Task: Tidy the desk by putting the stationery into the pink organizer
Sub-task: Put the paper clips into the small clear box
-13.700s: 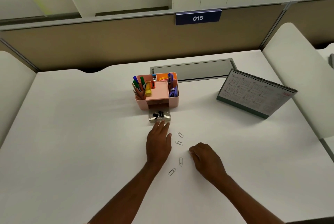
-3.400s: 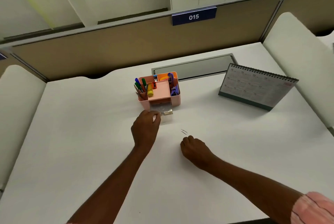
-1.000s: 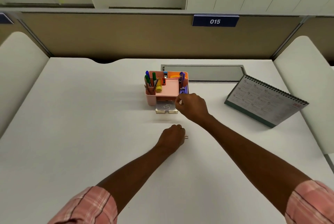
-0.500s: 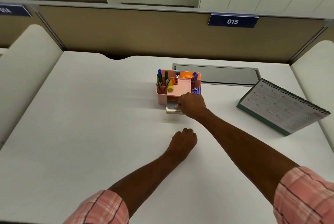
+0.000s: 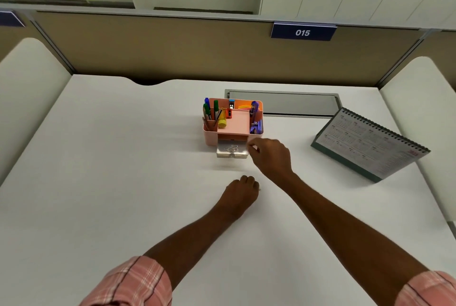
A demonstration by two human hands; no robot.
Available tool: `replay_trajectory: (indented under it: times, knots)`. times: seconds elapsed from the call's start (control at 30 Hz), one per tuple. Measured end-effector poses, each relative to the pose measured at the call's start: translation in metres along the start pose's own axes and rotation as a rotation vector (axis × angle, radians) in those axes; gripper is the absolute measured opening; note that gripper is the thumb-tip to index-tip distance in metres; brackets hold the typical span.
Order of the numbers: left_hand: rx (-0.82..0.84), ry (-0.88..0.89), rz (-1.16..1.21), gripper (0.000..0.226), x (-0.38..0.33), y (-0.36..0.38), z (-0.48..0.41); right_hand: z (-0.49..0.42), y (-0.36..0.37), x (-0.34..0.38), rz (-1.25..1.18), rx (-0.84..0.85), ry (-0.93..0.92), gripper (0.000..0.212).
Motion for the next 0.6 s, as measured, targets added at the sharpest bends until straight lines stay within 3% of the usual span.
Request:
replay_trajectory:
  times: [0.13, 0.2, 0.33, 0.43, 0.6]
  knots:
    - [0.051, -0.076, 0.129, 0.003, -0.001, -0.001, -0.001, 0.049, 0.006, -0.031, -0.076, 0.079, 0.235, 0.017]
    - [0.065, -0.136, 0.2, 0.01, -0.003, -0.004, 0.0, 0.074, 0.013, -0.046, -0.089, 0.14, 0.294, 0.016]
    - [-0.03, -0.234, 0.242, 0.01, -0.006, -0.014, 0.005, 0.113, 0.03, -0.064, -0.109, 0.281, 0.306, 0.008]
    - [-0.056, -0.279, 0.248, 0.023, -0.003, -0.023, 0.011, 0.124, 0.037, -0.068, -0.133, 0.294, 0.279, 0.013]
    - [-0.231, -0.374, 0.303, 0.005, 0.022, -0.067, 0.005, 0.13, 0.039, -0.073, -0.179, 0.292, 0.254, 0.016]
Point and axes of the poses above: each hand's wrist, its own z-axis away from the middle knuckle, its own y-axis out of the palm, x = y × z, the point moved 1 cm from there along -z, towards the middle knuckle, and after that the axes turned 2 degrees about -x, right-handed, at the moved point
